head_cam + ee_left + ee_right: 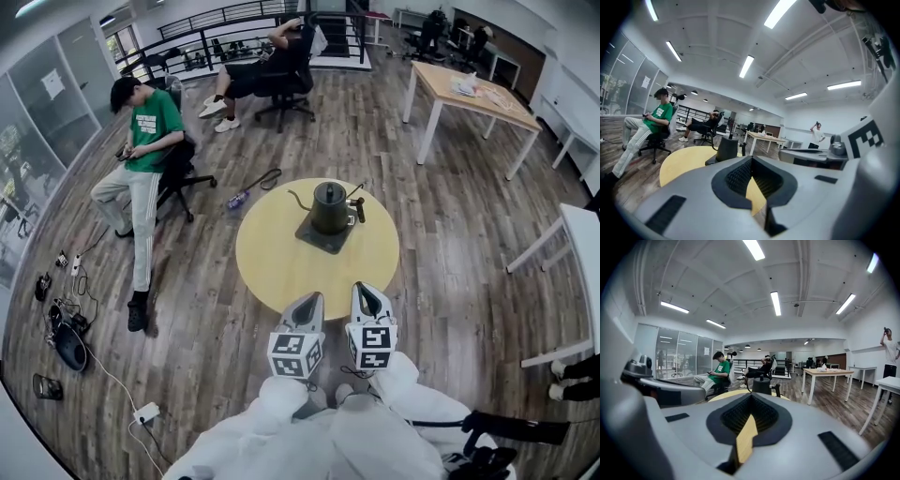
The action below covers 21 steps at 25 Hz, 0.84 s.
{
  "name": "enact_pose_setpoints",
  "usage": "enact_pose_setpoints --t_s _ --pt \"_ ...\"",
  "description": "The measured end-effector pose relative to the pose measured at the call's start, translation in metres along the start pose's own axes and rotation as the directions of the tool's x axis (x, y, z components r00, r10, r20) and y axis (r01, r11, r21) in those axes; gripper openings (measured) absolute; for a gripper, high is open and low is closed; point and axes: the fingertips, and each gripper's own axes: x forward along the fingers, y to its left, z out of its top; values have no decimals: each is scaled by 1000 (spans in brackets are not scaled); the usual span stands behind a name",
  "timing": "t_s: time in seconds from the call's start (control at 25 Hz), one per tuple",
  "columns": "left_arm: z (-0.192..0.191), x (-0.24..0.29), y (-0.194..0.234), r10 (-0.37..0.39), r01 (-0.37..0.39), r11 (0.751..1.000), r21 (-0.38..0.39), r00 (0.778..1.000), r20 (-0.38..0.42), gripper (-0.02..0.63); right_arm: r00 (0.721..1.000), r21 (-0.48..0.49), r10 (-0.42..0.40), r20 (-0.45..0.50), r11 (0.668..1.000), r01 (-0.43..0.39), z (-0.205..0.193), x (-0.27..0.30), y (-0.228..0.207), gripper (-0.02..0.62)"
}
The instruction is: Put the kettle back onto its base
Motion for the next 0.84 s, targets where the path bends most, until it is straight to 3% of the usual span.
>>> enact_pose_setpoints --t_s 0.84 --pt "0 17 -9 12 -12 1000 7 1000 -11 0 1000 5 14 -8 1000 -14 -3 7 -18 12"
